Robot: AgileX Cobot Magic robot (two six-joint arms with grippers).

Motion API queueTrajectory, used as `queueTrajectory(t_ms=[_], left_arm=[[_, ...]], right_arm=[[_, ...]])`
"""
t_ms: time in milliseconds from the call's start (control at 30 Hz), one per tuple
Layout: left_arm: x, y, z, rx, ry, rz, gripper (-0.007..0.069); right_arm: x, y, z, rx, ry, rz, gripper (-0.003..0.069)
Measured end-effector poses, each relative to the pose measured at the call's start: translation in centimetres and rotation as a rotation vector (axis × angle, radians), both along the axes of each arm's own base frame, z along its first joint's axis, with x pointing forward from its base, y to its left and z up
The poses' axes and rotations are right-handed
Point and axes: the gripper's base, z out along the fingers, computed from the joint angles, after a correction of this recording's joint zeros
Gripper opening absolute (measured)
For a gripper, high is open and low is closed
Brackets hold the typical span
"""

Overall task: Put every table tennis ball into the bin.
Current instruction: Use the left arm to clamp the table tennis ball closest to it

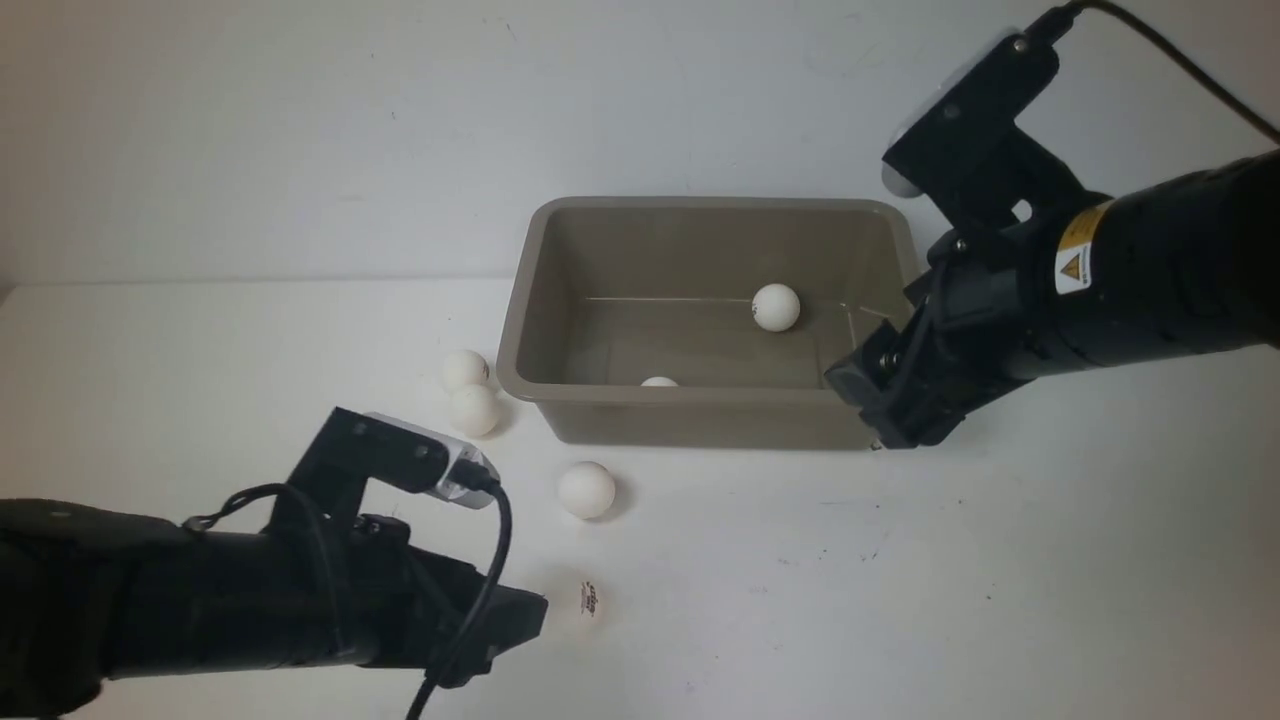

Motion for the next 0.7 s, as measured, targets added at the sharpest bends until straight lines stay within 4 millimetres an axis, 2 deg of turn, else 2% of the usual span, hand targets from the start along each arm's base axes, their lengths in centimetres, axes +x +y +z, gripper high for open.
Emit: queueTrajectory(t_ms=[267,400,700], left_arm=[[2.1,-2.0,-2.1,0.057,-0.035,-0.082,0.0482],[2.5,-2.4,-3.3,0.108,-0.014,-0.082,0.0482],[2.6,-2.4,-3.6,0.119,-0.009,-0.082,0.0482]], right_arm=[[0.0,0.0,0.0,0.0,0.0,0.0,0.0535],[0.0,0.0,0.0,0.0,0.0,0.0,0.0535],[0.0,0.0,0.0,0.0,0.0,0.0,0.0535]])
